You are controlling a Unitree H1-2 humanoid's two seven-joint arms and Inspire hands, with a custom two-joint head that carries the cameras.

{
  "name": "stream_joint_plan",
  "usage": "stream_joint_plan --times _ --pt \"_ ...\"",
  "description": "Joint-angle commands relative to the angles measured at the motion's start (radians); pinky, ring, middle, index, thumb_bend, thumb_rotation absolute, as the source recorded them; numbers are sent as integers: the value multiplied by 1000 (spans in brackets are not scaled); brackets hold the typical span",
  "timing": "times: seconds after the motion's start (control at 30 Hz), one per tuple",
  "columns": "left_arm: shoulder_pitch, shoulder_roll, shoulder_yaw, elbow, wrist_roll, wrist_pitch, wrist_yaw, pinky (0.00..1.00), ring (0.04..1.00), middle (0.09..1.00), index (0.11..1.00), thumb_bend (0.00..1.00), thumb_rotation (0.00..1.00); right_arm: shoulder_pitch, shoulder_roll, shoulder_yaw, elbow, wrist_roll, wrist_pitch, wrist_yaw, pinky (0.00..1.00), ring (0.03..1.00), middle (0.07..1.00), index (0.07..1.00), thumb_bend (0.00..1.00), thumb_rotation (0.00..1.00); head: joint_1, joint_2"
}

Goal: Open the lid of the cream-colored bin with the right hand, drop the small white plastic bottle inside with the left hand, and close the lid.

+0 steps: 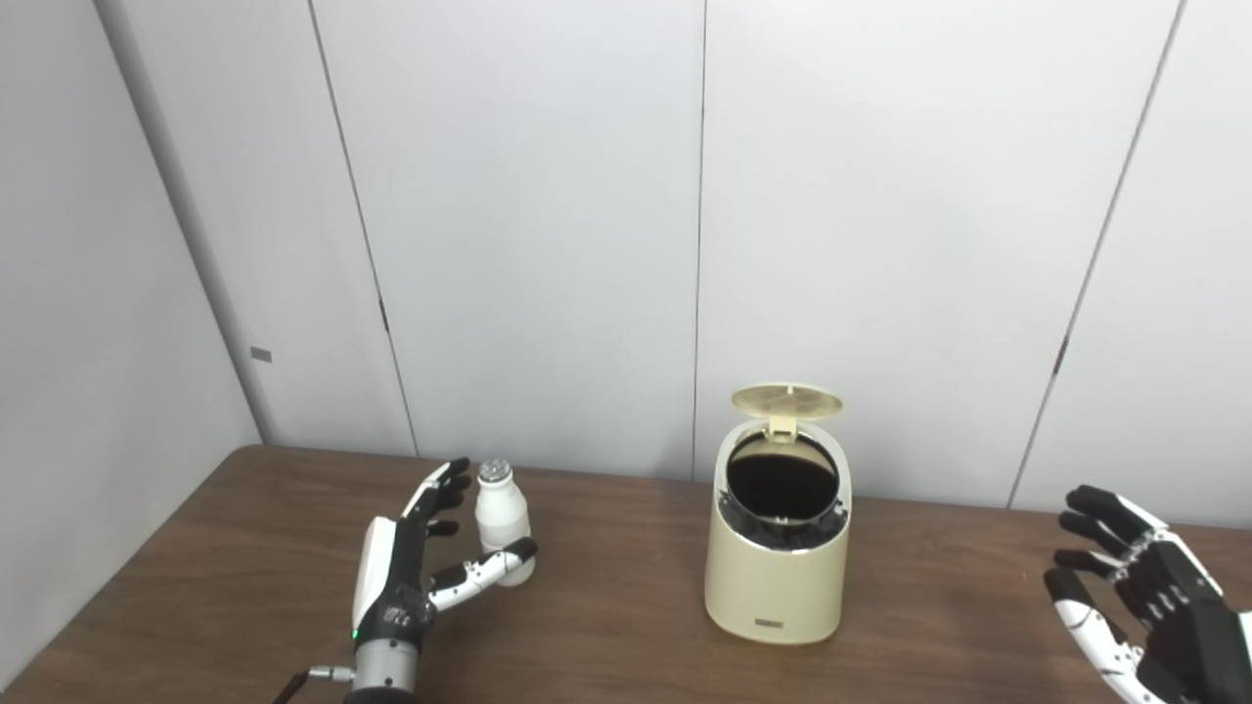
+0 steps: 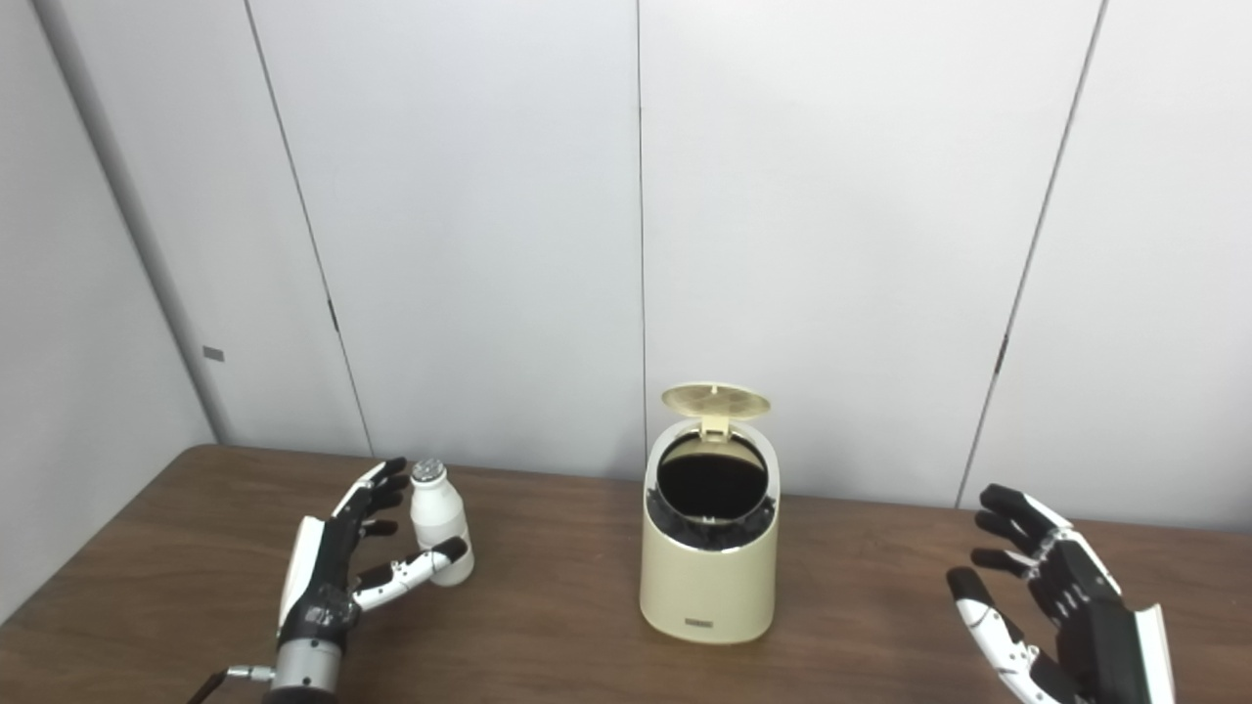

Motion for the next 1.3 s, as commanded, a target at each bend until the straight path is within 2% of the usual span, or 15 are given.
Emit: stream_joint_plan --times 0.0,0.23,0.33,0.53,0.67,0.77,0.8,0.83,0.9,0.93,0.97,1.0,1.1,1.27 --pt "-52 20 -6 -3 6 0 6 759 832 838 874 1000 349 -25 -6 -6 -35 6 -9 1 642 763 782 751 249 341 -2 1" --pt "-75 21 -20 42 -7 16 -5 812 853 839 887 1000 362 -22 0 -7 -43 -6 0 -5 624 745 768 741 264 341 -7 5" --pt "-80 17 -25 43 -7 30 -5 790 842 834 881 1000 349 -20 3 -5 -50 10 11 2 625 750 774 743 261 351 -11 4" --pt "-99 17 -44 31 -3 136 -37 782 846 836 886 1000 286 -15 5 1 -63 35 14 14 643 770 792 750 283 381 -15 7" --pt "-116 13 -53 41 20 162 -12 760 830 825 877 1000 239 -13 5 5 -69 39 17 19 640 774 797 744 283 383 -21 8" --pt "-128 5 -51 59 26 146 26 721 799 794 845 1000 214 -12 7 5 -72 49 17 24 665 791 811 758 279 394 -21 8" --pt "-132 -4 -44 66 25 130 54 686 758 747 795 995 174 -13 7 4 -72 50 16 25 664 790 810 758 279 391 -21 8" --pt "-135 -11 -40 71 23 118 74 625 691 678 720 973 116 -13 8 3 -71 51 16 25 661 788 807 756 274 384 -21 8" --pt "-141 -26 -28 91 20 64 130 550 613 607 643 937 49 -13 8 2 -72 52 17 24 658 785 804 754 269 375 -20 9" --pt "-146 -33 -22 104 25 40 165 477 541 541 580 735 25 -13 7 2 -72 52 17 24 657 785 804 753 268 370 -19 9" --pt "-150 -39 -17 115 27 18 194 411 483 501 540 600 10 -13 7 2 -71 52 16 24 658 785 804 752 265 365 -19 9" --pt "-153 -44 -12 123 30 3 221 380 462 488 523 554 5 -13 8 3 -72 51 16 24 658 785 803 752 263 360 -19 9" --pt "-156 -52 -5 125 42 0 265 334 440 477 502 510 0 -11 13 5 -76 46 19 22 628 761 785 744 264 323 -21 12" --pt "-155 -52 -6 113 45 17 284 316 431 471 504 505 0 -7 20 7 -87 43 34 22 617 755 779 739 265 310 -22 14"
